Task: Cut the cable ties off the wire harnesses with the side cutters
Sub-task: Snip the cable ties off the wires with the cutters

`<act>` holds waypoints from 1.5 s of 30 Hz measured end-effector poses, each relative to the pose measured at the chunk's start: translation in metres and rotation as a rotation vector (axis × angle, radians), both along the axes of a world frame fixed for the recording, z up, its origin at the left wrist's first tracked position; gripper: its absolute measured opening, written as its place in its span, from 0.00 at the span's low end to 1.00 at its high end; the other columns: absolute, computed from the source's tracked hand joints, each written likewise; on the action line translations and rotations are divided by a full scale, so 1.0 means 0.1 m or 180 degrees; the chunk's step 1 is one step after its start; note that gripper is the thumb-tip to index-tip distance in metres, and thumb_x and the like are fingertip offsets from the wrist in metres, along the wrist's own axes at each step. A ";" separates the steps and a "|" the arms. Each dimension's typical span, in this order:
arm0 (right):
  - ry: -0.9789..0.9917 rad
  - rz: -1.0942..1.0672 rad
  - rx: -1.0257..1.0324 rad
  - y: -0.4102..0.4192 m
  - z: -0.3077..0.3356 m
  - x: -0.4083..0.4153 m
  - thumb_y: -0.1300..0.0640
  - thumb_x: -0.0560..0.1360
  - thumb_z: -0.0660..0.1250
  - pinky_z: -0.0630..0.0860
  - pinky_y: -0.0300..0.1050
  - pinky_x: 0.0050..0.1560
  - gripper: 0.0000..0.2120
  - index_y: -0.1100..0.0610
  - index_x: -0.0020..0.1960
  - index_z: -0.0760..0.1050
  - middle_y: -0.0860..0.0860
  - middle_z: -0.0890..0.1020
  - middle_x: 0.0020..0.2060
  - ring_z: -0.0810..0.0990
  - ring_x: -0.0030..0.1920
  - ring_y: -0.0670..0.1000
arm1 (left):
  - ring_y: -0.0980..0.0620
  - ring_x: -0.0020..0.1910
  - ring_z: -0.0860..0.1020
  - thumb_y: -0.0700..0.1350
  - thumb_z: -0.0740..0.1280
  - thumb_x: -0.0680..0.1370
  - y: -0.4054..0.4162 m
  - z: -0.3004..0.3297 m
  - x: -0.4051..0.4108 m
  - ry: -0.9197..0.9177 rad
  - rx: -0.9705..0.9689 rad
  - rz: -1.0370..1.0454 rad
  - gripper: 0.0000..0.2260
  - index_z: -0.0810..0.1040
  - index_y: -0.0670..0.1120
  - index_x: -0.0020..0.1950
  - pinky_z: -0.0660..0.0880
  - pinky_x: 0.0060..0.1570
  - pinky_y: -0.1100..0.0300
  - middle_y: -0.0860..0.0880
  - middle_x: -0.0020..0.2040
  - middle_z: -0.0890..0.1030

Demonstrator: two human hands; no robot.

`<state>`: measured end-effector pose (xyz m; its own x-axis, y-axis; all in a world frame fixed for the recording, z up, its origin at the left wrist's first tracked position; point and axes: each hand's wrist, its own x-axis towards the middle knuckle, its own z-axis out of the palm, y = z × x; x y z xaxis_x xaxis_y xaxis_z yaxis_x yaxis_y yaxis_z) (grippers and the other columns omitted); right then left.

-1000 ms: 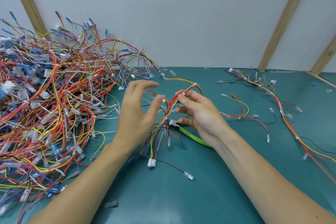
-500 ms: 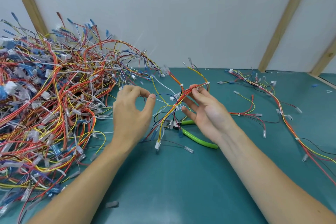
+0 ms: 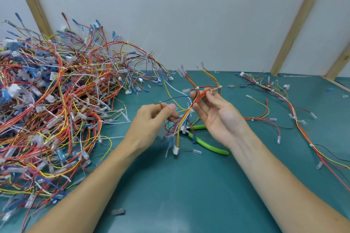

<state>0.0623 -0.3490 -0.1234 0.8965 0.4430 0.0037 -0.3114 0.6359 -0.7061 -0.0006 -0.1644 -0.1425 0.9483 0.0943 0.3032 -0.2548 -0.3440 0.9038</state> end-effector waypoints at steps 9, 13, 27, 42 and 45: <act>-0.0209 -0.0246 -0.0705 0.01 -0.02 -0.01 0.60 0.81 0.67 0.81 0.37 0.40 0.05 0.56 0.51 0.82 0.48 0.85 0.42 0.84 0.43 0.45 | 0.57 0.42 0.81 0.48 0.75 0.75 -0.03 -0.03 0.02 0.0165 0.0086 -0.0279 0.04 0.86 0.48 0.43 0.75 0.49 0.66 0.50 0.41 0.86; -0.0851 -0.0704 -0.2126 0.03 -0.03 -0.06 0.55 0.79 0.72 0.74 0.37 0.29 0.05 0.56 0.47 0.84 0.48 0.81 0.38 0.77 0.35 0.44 | 0.58 0.38 0.79 0.49 0.74 0.74 -0.01 -0.02 0.04 0.0063 -0.0461 -0.0137 0.06 0.86 0.47 0.42 0.74 0.44 0.69 0.48 0.38 0.85; -0.1049 -0.0172 -0.2523 0.10 -0.01 -0.18 0.48 0.78 0.73 0.72 0.39 0.24 0.14 0.56 0.40 0.80 0.49 0.77 0.29 0.78 0.30 0.49 | 0.62 0.52 0.78 0.41 0.71 0.78 0.00 0.00 0.05 -0.0339 0.0028 0.0136 0.03 0.86 0.46 0.47 0.69 0.54 0.68 0.57 0.46 0.82; -0.0896 0.0317 -0.1901 0.02 -0.01 -0.10 0.53 0.81 0.68 0.72 0.36 0.27 0.08 0.51 0.44 0.77 0.47 0.81 0.37 0.76 0.33 0.45 | 0.52 0.50 0.83 0.50 0.59 0.83 0.09 0.04 0.11 -0.0003 -0.1320 0.0734 0.15 0.84 0.47 0.51 0.76 0.53 0.51 0.49 0.46 0.85; -0.0703 0.0433 -0.1550 -0.01 -0.01 -0.05 0.54 0.82 0.62 0.73 0.42 0.37 0.04 0.52 0.49 0.74 0.45 0.81 0.35 0.76 0.35 0.45 | 0.54 0.48 0.83 0.39 0.61 0.82 0.10 -0.01 0.14 0.0127 -0.1016 0.0758 0.09 0.81 0.48 0.55 0.77 0.48 0.55 0.51 0.47 0.85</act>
<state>0.0573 -0.3498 -0.1246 0.8322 0.5523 -0.0490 -0.1789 0.1837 -0.9666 0.0131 -0.1541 -0.1435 0.8990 0.3962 0.1864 -0.1642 -0.0896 0.9823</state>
